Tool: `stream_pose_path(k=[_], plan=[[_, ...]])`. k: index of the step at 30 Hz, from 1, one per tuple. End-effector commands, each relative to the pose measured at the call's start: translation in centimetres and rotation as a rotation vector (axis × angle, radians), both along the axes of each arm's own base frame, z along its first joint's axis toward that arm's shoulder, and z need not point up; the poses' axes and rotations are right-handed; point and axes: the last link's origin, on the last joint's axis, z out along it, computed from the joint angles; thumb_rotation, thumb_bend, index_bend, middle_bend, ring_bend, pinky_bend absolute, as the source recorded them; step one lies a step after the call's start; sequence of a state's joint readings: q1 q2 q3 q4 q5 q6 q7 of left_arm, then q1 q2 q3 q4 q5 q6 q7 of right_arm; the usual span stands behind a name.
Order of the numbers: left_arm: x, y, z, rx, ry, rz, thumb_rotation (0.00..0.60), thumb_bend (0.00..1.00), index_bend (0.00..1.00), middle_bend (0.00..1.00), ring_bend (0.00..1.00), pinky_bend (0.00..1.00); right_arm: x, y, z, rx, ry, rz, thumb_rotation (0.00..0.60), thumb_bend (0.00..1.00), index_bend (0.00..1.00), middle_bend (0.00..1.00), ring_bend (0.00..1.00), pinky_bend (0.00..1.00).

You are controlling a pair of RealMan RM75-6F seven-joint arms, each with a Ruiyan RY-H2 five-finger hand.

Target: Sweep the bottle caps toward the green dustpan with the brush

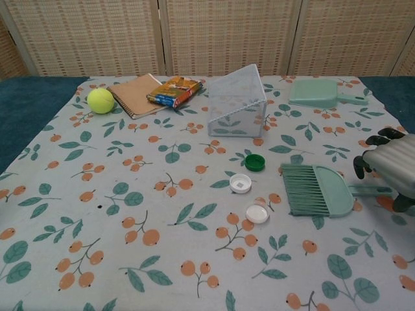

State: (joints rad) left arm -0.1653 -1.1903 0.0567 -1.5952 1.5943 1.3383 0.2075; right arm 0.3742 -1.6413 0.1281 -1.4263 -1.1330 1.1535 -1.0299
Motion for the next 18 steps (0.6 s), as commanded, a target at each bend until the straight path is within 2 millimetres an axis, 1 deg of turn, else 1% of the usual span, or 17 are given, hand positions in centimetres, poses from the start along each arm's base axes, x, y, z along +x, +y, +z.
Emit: stream_pose_path(k=[1, 8, 18], plan=[[0.01, 0.02, -0.03, -0.002, 0.000, 0.001, 0.600, 0.43, 0.00, 0.00, 0.00, 0.08, 0.04, -0.09, -0.28, 0.003, 0.005, -0.005, 0.600, 0.24, 0.37, 0.32, 0.09, 0.00], [-0.02, 0.03, -0.08, -0.004, 0.003, 0.003, 0.600, 0.43, 0.00, 0.00, 0.00, 0.08, 0.09, -0.42, -0.78, 0.010, 0.005, -0.016, 0.600, 0.25, 0.38, 0.32, 0.09, 0.00], [-0.11, 0.07, -0.04, -0.002, 0.007, 0.007, 0.600, 0.43, 0.00, 0.00, 0.00, 0.08, 0.17, -0.64, -1.21, 0.010, 0.014, -0.024, 0.600, 0.27, 0.48, 0.38, 0.16, 0.00]])
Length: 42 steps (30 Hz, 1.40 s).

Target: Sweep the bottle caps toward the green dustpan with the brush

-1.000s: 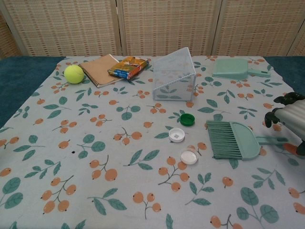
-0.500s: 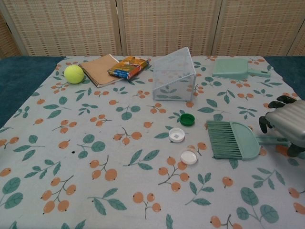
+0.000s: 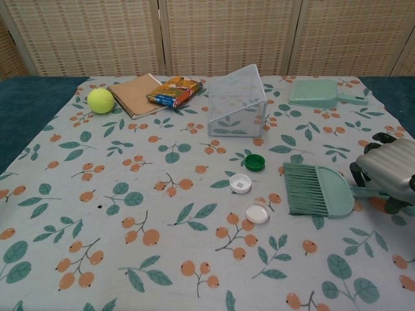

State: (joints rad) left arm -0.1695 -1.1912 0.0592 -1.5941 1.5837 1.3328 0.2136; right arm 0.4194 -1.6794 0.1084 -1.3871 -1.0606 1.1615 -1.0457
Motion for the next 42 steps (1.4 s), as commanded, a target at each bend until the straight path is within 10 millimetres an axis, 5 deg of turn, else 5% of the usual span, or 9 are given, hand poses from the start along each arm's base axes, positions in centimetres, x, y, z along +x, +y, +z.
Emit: stream_pose_path(k=[1, 16, 25, 33, 42], plan=[[0.0, 0.0, 0.1, 0.002, -0.001, 0.000, 0.600, 0.43, 0.00, 0.00, 0.00, 0.08, 0.2, 0.0, -0.1, -0.002, -0.003, 0.003, 0.600, 0.28, 0.50, 0.40, 0.17, 0.00], [0.2, -0.3, 0.1, 0.003, -0.003, -0.007, 0.600, 0.43, 0.00, 0.00, 0.00, 0.08, 0.1, 0.0, 0.5, -0.028, -0.077, 0.051, 0.600, 0.46, 0.88, 0.72, 0.42, 0.00], [0.3, -0.4, 0.1, 0.000, -0.006, -0.012, 0.600, 0.43, 0.00, 0.00, 0.00, 0.08, 1.3, 1.0, 6.0, -0.059, -0.044, 0.172, 0.600, 0.50, 0.93, 0.77, 0.47, 0.00], [0.5, -0.3, -0.2, -0.009, -0.006, -0.012, 0.600, 0.45, 0.00, 0.00, 0.00, 0.08, 7.8, 3.1, 10.0, -0.032, 0.052, 0.340, 0.600, 0.51, 0.94, 0.78, 0.48, 0.00], [0.6, -0.4, -0.3, -0.020, -0.017, -0.018, 0.600, 0.46, 0.00, 0.00, 0.00, 0.08, 15.5, 4.1, 7.2, 0.011, 0.378, 0.544, 0.600, 0.51, 0.95, 0.78, 0.48, 0.00]])
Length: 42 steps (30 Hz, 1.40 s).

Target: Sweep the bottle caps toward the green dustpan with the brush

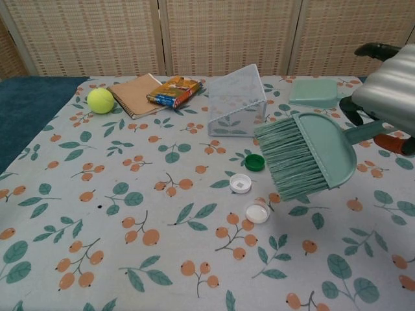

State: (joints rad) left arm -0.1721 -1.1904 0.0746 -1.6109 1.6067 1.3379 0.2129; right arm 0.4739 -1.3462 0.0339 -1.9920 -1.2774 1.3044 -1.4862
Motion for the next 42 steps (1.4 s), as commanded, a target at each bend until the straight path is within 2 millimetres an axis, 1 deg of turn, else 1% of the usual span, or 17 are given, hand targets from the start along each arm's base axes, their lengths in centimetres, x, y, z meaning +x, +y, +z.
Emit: stream_pose_path(k=[1, 4, 7, 8, 9, 11, 14, 22, 27, 33, 37, 42], plan=[[-0.1, 0.0, 0.1, -0.001, -0.003, 0.002, 0.600, 0.46, 0.00, 0.00, 0.00, 0.08, 5.4, 0.7, -1.8, -0.003, 0.179, 0.130, 0.600, 0.51, 0.95, 0.78, 0.48, 0.00], [-0.1, 0.0, 0.1, -0.001, -0.004, 0.003, 0.600, 0.46, 0.00, 0.00, 0.00, 0.08, 5.8, 0.7, -2.3, -0.004, 0.192, 0.130, 0.600, 0.51, 0.95, 0.78, 0.48, 0.00], [-0.2, 0.0, 0.4, 0.003, -0.010, 0.006, 0.600, 0.46, 0.00, 0.00, 0.00, 0.08, 7.2, 0.7, -4.8, 0.014, 0.234, 0.148, 0.600, 0.51, 0.95, 0.78, 0.48, 0.00], [-0.2, 0.1, 0.6, 0.010, -0.014, 0.009, 0.600, 0.46, 0.00, 0.00, 0.00, 0.08, 7.6, 0.9, -6.5, 0.048, 0.271, 0.164, 0.600, 0.51, 0.95, 0.78, 0.48, 0.00], [-0.3, 0.1, 0.7, 0.011, -0.015, 0.011, 0.600, 0.46, 0.00, 0.00, 0.00, 0.08, 7.8, 0.8, -7.4, 0.051, 0.292, 0.160, 0.600, 0.51, 0.95, 0.78, 0.48, 0.00], [-0.4, 0.1, 0.7, 0.010, -0.014, 0.013, 0.600, 0.46, 0.00, 0.00, 0.00, 0.08, 8.4, 0.7, -8.7, 0.048, 0.328, 0.148, 0.600, 0.51, 0.95, 0.78, 0.48, 0.00], [-0.4, 0.2, 0.7, 0.011, -0.012, 0.015, 0.600, 0.46, 0.00, 0.00, 0.00, 0.08, 9.1, 0.5, -9.7, 0.037, 0.366, 0.142, 0.600, 0.51, 0.95, 0.78, 0.48, 0.00], [-0.6, 0.3, 0.5, 0.011, -0.004, 0.023, 0.600, 0.46, 0.00, 0.00, 0.00, 0.08, 9.3, -0.3, -11.1, 0.005, 0.486, 0.153, 0.600, 0.51, 0.95, 0.78, 0.48, 0.00], [-0.7, 0.4, 0.4, 0.012, 0.002, 0.025, 0.600, 0.46, 0.00, 0.00, 0.00, 0.08, 8.7, -1.4, -11.7, -0.031, 0.578, 0.148, 0.600, 0.51, 0.95, 0.78, 0.48, 0.00], [-0.8, 0.5, 0.4, 0.017, 0.010, 0.033, 0.600, 0.46, 0.00, 0.00, 0.00, 0.08, 7.8, -2.4, -12.6, -0.024, 0.636, 0.129, 0.600, 0.51, 0.95, 0.78, 0.48, 0.00], [-0.9, 0.6, 0.3, 0.018, 0.016, 0.037, 0.600, 0.46, 0.00, 0.00, 0.00, 0.08, 7.1, -2.9, -12.7, -0.026, 0.658, 0.120, 0.600, 0.50, 0.95, 0.78, 0.48, 0.00], [-0.9, 0.5, 0.2, 0.018, 0.023, 0.035, 0.600, 0.46, 0.00, 0.00, 0.00, 0.08, 5.9, -3.6, -12.2, -0.039, 0.687, 0.092, 0.600, 0.50, 0.95, 0.78, 0.48, 0.00]])
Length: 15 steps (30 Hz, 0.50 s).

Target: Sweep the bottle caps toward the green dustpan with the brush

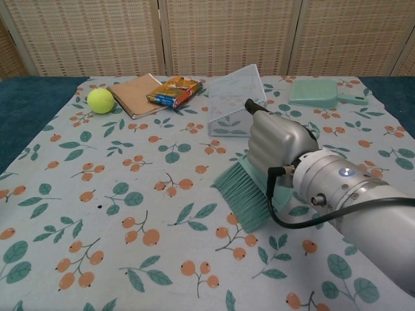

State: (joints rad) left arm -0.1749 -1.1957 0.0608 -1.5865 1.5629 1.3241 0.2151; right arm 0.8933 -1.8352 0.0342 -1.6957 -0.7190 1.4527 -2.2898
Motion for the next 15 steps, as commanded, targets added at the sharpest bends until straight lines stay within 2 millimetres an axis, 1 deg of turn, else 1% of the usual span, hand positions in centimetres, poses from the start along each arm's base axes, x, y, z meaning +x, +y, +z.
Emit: stream_pose_path(k=[1, 10, 15], plan=[[0.0, 0.0, -0.1, -0.001, 0.004, -0.001, 0.600, 0.46, 0.00, 0.00, 0.00, 0.08, -0.8, -0.5, 0.4, -0.014, 0.015, -0.014, 0.600, 0.50, 0.95, 0.78, 0.48, 0.00], [-0.1, 0.0, -0.5, -0.009, 0.021, 0.002, 0.600, 0.46, 0.00, 0.00, 0.00, 0.08, -3.3, -2.0, 1.6, -0.051, 0.069, -0.045, 0.600, 0.50, 0.95, 0.78, 0.48, 0.00], [-0.2, -0.1, -0.7, -0.010, 0.031, 0.002, 0.600, 0.46, 0.00, 0.00, 0.00, 0.08, -5.3, -2.9, 2.2, -0.073, 0.115, -0.068, 0.600, 0.50, 0.95, 0.78, 0.48, 0.00]])
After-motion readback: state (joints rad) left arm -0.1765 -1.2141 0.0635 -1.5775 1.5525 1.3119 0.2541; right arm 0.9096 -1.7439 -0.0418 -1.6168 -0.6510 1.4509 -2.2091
